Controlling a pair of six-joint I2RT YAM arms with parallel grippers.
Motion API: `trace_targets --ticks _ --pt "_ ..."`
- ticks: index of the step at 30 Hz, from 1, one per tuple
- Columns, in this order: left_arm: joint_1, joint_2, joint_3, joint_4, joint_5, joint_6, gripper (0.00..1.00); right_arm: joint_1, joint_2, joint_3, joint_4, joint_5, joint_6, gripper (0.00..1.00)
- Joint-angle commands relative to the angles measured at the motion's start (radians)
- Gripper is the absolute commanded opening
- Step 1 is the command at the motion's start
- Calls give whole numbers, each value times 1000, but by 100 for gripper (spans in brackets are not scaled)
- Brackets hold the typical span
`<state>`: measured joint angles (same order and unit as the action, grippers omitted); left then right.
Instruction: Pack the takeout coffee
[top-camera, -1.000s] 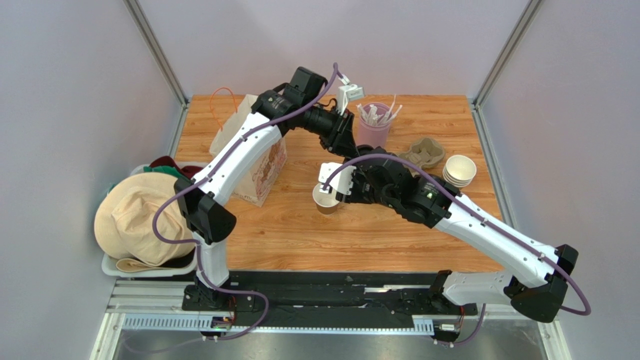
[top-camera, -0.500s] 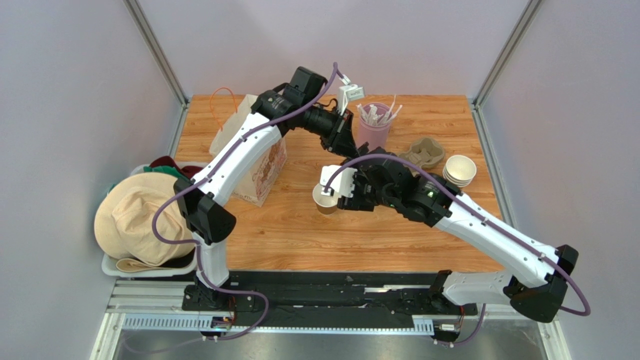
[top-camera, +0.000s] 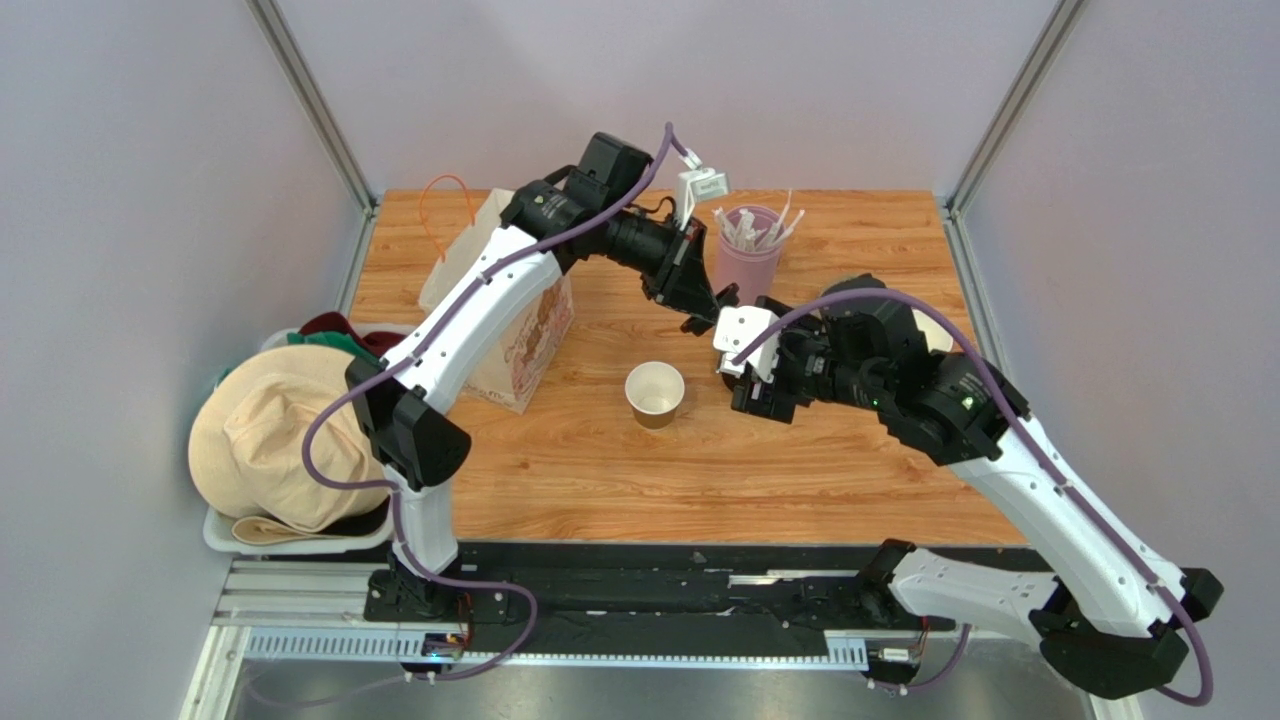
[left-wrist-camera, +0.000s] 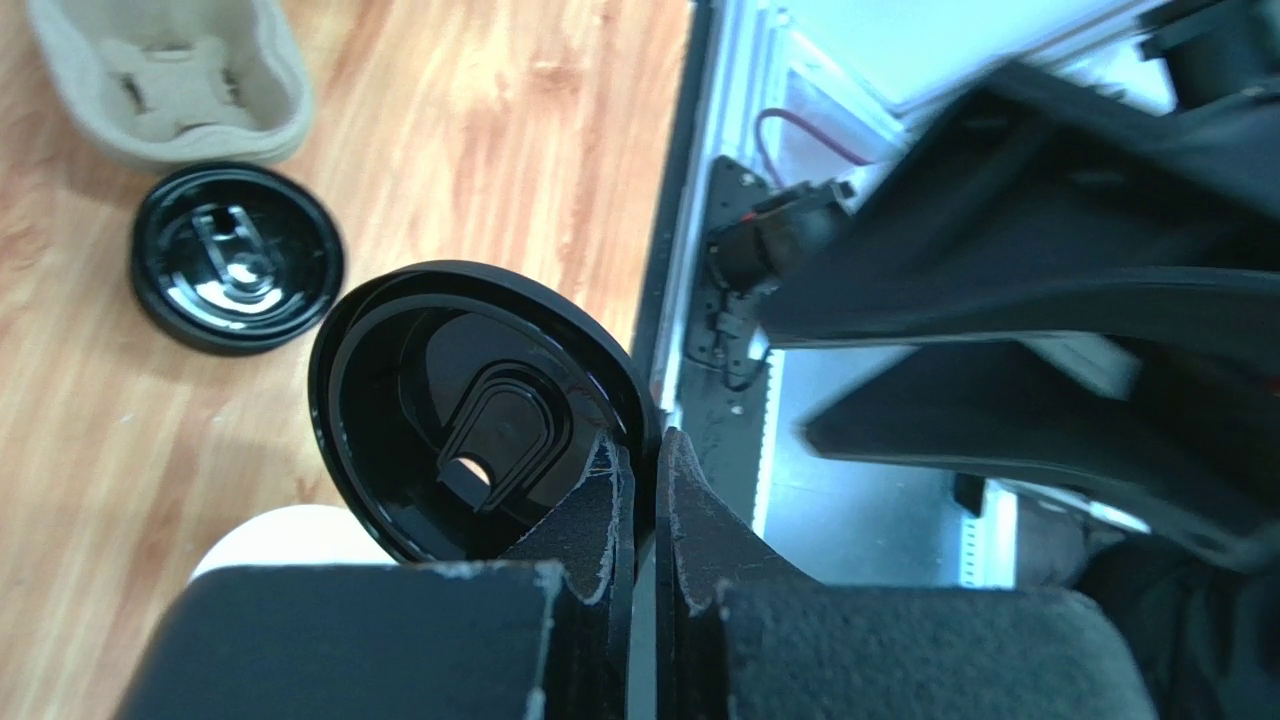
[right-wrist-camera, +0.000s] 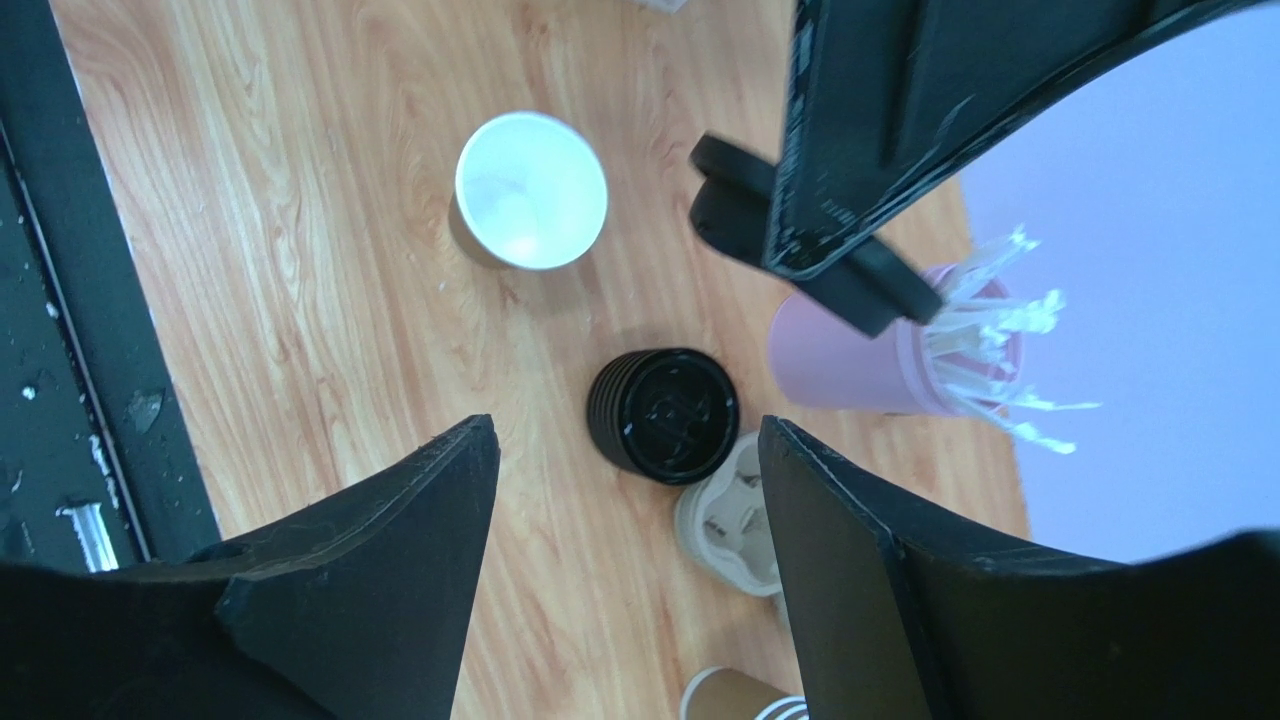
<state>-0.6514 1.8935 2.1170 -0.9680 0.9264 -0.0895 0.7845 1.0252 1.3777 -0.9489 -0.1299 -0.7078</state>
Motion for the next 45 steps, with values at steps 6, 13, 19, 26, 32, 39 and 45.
trace_targets --ticks 6,13,19,26,32,39,45 --pt "56 -60 -52 274 400 -294 0 -80 -16 -16 52 -227 40 68" --pt "108 -67 -282 1445 509 -1264 0 -80 21 180 -59 -260 21 68" --pt "131 -36 -319 1376 431 -1266 0 -79 50 290 -148 -260 -48 67" --pt "131 -31 -353 1408 390 -1345 0 -67 59 124 -1 -82 -70 61" --pt "130 -53 -385 1398 381 -1372 0 -34 68 58 97 10 -64 59" --pt "125 -53 -420 1379 365 -1372 0 -10 81 81 116 42 -56 59" --pt "102 -42 -427 1414 368 -1402 0 -11 102 96 119 42 -59 58"
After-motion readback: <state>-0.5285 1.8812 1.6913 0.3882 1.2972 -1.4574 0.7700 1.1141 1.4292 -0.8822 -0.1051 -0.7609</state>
